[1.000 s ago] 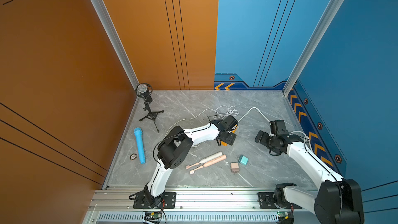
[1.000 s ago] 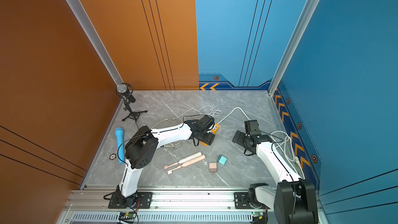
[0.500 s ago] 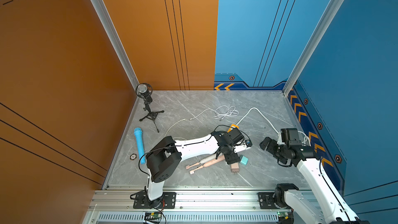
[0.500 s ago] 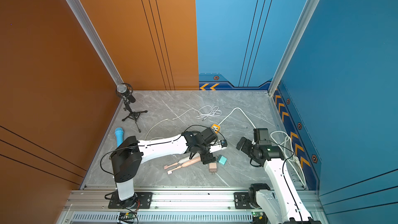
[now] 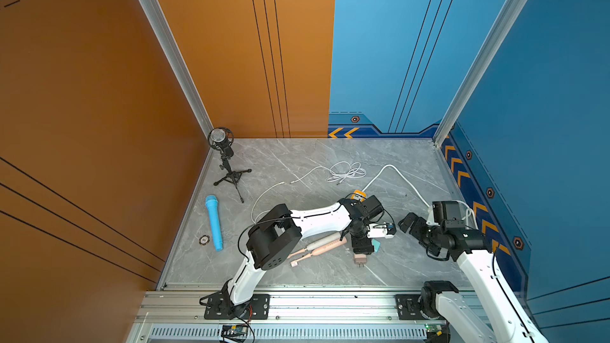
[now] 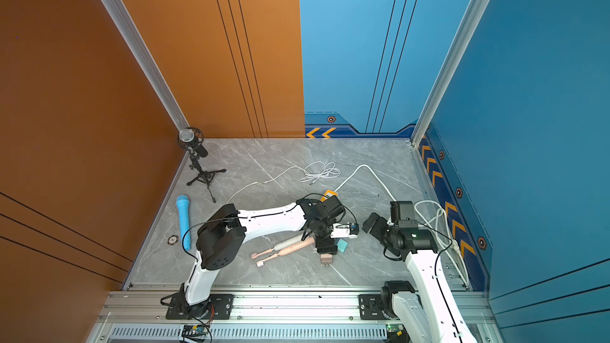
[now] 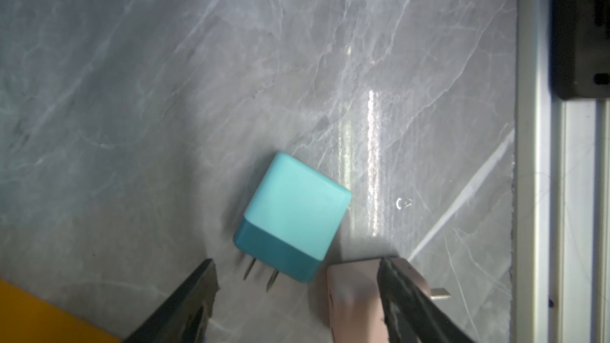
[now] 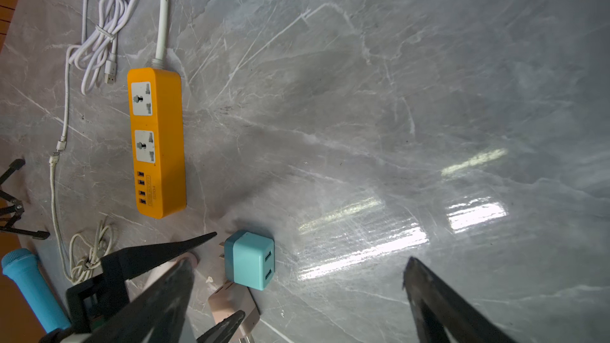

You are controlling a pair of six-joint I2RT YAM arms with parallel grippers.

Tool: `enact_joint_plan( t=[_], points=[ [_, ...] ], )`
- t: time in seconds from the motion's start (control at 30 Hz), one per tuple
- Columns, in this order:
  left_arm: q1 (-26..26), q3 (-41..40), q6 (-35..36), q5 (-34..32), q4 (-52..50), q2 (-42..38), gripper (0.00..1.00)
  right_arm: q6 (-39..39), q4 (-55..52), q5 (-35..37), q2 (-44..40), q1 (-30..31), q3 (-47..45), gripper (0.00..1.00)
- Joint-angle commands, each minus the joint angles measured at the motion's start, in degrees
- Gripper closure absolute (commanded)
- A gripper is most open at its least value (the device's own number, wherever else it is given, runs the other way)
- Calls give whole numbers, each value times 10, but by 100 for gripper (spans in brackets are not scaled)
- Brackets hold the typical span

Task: Charge the electric toothbrush
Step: Pick up the plug from the center of the board.

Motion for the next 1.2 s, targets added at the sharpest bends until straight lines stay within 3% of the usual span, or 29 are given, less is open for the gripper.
enact_joint_plan(
  t=[0.0, 0.17, 0.47, 0.7, 0.93, 1.17],
  points=[
    [5, 30, 15, 27, -21, 23, 23, 24, -21, 17, -16, -11, -10, 0],
    [10, 47, 19, 38, -22, 47, 29, 23, -24, 21, -28, -26, -10, 0],
    [16, 67, 11, 59, -21, 72, 49, 17, -26, 19, -34, -42, -9, 1],
    [23, 76, -12, 38, -20, 71, 74, 4, -28, 15, -43, -53, 1, 2],
    [44, 71, -84, 52, -16, 8, 86, -19, -39, -28, -47, -55, 46, 5],
    [56, -33, -114, 39, 55, -107, 93, -35, -36, -110, -26, -44, 92, 7]
  ],
)
